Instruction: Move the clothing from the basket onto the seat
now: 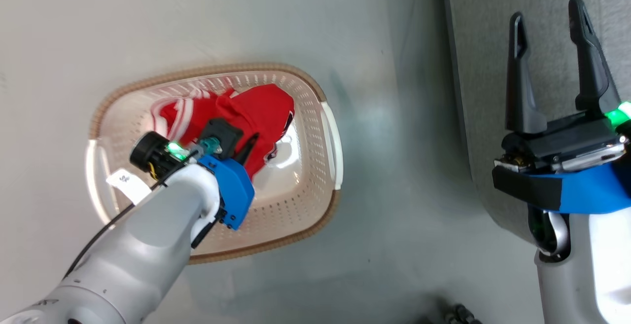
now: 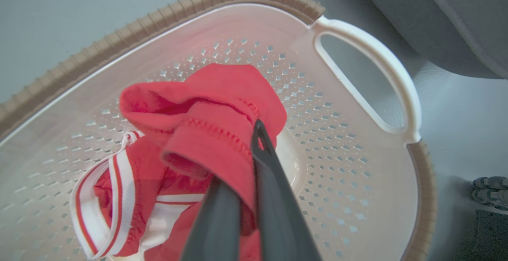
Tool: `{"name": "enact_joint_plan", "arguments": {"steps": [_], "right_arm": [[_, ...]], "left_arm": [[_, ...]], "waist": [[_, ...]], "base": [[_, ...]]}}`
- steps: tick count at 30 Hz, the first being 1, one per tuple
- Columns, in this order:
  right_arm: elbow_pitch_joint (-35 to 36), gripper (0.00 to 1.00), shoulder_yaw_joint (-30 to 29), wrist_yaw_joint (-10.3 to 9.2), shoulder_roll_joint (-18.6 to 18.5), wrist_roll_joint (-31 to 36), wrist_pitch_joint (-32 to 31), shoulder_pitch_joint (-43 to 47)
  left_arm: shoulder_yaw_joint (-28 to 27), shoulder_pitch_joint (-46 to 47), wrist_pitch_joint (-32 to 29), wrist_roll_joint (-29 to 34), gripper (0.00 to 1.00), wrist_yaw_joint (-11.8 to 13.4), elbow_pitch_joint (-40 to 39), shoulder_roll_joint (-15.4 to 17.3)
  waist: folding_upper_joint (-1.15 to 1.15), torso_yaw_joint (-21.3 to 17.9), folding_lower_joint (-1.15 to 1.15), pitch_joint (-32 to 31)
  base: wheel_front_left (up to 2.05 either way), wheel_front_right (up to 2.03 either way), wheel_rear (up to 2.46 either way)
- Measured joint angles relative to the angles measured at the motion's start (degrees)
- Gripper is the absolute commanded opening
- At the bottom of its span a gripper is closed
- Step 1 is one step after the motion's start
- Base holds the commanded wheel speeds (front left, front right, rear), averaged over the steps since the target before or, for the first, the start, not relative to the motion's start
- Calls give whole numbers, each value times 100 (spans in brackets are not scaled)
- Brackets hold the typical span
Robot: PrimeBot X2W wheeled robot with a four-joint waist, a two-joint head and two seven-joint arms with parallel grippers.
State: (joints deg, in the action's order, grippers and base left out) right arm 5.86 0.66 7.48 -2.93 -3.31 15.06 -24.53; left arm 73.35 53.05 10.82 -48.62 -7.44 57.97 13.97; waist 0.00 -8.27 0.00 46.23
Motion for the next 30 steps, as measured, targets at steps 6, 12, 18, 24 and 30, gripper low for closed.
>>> {"name": "enact_joint_plan", "arguments": {"steps": [6,12,18,24,30], "right_arm": [[-152,100,-77,0,1,67,-1,233],[-299,100,-149,0,3,82,0,527],[-434,100,-208,0,3,64,0,805],[-543,100,-221,0,3,-8,0,1004],[-653,100,-213,0,3,-102,0,1235]], "left_arm": [[1,-130,347,-265,0,0,-182,-51],[-472,-115,412,-203,0,0,-522,-5],[-1363,-203,417,365,0,62,-1060,104],[-2119,-376,417,815,0,109,-1625,100],[-2671,-466,417,1152,0,174,-2097,86]], "waist": [[0,178,-1,-664],[0,356,-1,-1370],[0,525,-1,-2030],[0,641,-2,-2625],[0,672,-1,-3156]], "base": [[0,0,0],[0,0,0],[0,0,0],[0,0,0],[0,0,0]]}}
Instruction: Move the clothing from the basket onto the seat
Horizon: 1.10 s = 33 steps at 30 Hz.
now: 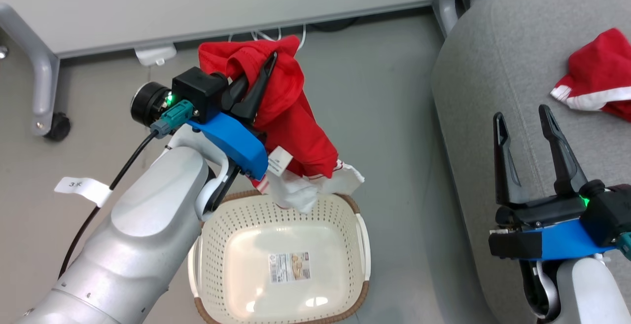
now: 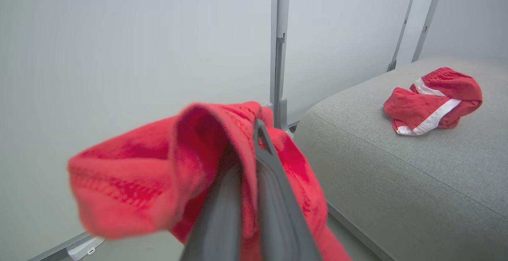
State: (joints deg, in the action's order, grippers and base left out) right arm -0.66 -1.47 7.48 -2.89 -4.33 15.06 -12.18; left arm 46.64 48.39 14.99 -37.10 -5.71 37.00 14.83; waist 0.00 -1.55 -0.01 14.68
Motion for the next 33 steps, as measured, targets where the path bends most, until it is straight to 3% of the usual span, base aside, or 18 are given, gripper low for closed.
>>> {"name": "enact_joint_plan", "arguments": {"steps": [9,17,33], "right_arm": [[-138,100,-15,0,-1,-97,0,422],[-199,100,44,0,-1,-181,0,615],[-129,100,425,0,-1,-247,0,687]], "left_arm": [[-358,117,1,252,0,69,-550,-100],[-305,334,-120,337,0,136,-989,-165],[-148,217,-415,323,0,341,-1619,-86]], "waist": [[0,4,0,-693],[0,33,0,-1127],[0,85,1,-1349]], "base": [[0,0,0],[0,0,0],[0,0,0]]}}
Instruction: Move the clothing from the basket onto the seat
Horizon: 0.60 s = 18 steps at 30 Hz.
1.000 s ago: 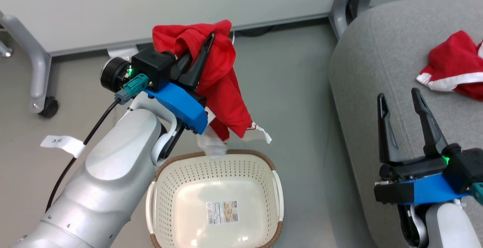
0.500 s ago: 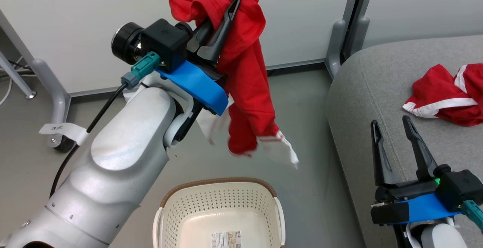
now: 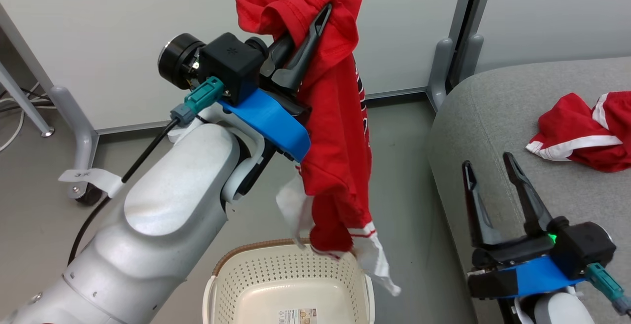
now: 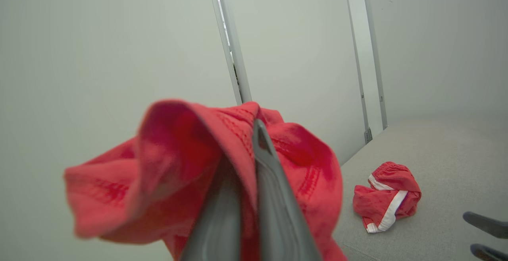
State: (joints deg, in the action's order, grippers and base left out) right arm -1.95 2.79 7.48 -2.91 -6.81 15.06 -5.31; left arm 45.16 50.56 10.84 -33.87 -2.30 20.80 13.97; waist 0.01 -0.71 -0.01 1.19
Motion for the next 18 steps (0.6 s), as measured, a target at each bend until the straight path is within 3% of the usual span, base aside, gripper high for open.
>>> {"name": "enact_joint_plan", "arguments": {"steps": [9,18], "right_arm": [[40,100,727,0,1,-25,0,-659],[-403,100,1426,0,2,-208,0,-1755]], "left_arm": [[113,18,-96,19,0,23,-120,-32],[277,224,-110,111,0,-36,-69,-194]], "waist": [[0,65,0,259],[0,132,1,691]], "base": [[0,0,0],[0,0,0]]}}
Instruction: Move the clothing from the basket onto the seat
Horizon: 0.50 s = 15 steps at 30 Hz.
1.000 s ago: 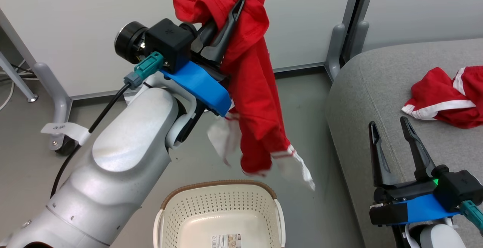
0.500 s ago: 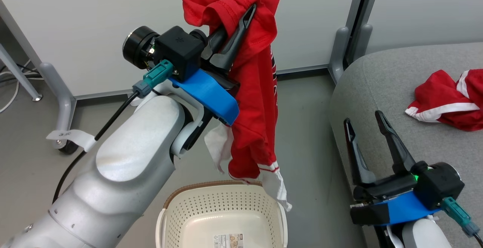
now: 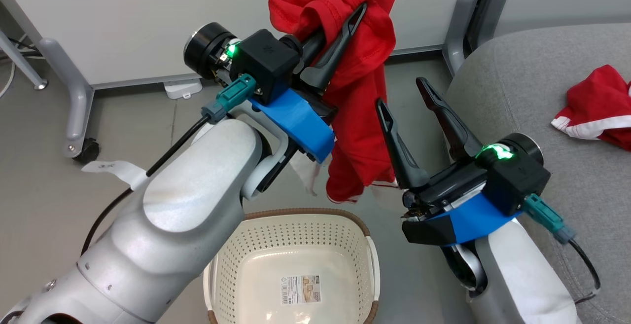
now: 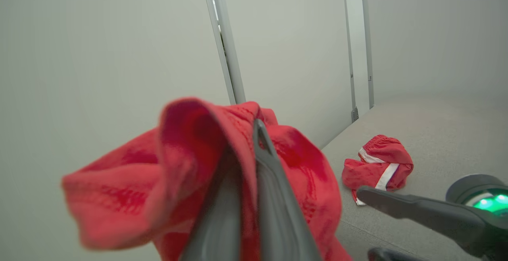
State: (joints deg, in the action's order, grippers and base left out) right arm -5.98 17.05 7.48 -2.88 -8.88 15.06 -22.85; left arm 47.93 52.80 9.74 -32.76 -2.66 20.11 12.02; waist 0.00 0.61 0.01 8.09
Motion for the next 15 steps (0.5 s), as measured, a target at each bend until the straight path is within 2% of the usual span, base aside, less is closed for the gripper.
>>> {"name": "enact_joint_plan", "arguments": {"steps": [15], "right_arm": [[-1365,100,667,0,-1,-604,8,-970]], "left_arm": [[243,230,122,49,0,-130,220,-303]], "waist": [[0,90,0,283]], "base": [[0,0,0]]}}
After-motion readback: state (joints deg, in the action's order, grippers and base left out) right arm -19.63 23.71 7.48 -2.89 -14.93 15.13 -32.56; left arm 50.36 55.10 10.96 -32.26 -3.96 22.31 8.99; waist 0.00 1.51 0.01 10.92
